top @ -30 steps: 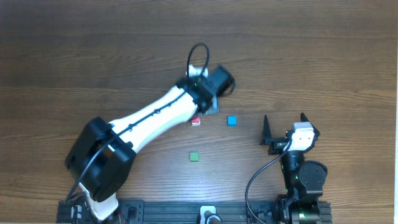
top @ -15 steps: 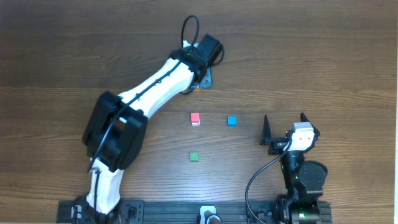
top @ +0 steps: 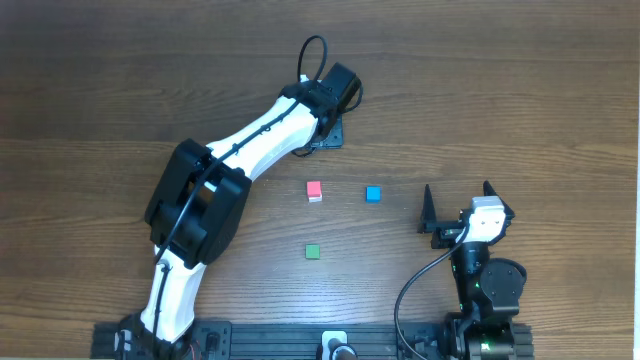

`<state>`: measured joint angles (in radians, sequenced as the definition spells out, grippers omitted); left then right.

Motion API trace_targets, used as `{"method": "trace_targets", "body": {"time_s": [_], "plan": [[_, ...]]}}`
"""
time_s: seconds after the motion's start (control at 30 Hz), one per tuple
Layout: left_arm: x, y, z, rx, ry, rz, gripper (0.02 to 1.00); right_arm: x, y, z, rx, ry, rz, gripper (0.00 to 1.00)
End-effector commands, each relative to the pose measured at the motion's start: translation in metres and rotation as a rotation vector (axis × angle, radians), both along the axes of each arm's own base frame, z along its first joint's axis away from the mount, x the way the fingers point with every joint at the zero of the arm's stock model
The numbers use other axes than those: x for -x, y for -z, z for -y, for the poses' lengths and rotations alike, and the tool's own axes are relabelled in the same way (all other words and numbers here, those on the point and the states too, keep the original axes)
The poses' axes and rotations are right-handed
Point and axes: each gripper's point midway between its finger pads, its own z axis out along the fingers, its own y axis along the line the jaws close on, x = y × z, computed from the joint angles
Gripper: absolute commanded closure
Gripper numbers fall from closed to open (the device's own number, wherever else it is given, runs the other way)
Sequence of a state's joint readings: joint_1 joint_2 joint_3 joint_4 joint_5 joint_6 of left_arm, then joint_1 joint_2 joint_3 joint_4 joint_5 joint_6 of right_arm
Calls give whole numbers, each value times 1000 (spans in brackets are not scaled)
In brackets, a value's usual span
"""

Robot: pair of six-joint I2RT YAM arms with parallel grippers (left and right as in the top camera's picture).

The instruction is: Stack Cubes

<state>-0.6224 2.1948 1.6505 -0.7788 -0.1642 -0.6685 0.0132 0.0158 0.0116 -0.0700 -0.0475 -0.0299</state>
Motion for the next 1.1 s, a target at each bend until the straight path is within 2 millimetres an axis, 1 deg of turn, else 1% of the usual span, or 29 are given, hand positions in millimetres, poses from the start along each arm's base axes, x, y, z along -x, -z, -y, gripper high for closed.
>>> {"method": "trace_targets", "body": {"time_s": [0.03,0.37,0.4,0.53,0.6,0.73,0.8,0.87,1.0,1.1], "plan": [[-3,2,6,5,24,4,573,0,1,0,1,-5,2,9],[-2,7,6,0,24,-4,748,0,1,0,1,-5,2,7],[-2,7,6,0,23,-4,785,0,1,0,1,-5,2,9],[-2,6,6,1,23,-2,838,0,1,0,1,-5,2,9],[-1,0,7,4,26,1,858,0,1,0,1,-5,2,7],[5,-29,10,23,24,27,893,0,1,0,1,-5,2,9],[17,-69,12,27,15,79,904,0,1,0,1,-5,2,9],[26,-86,12,28,8,94,908,0,1,0,1,-5,2,7],[47,-112,15,29,2,110,917,0,1,0,1,-5,2,9],[64,-120,17,15,0,104,923,0,1,0,1,-5,2,9]]}}
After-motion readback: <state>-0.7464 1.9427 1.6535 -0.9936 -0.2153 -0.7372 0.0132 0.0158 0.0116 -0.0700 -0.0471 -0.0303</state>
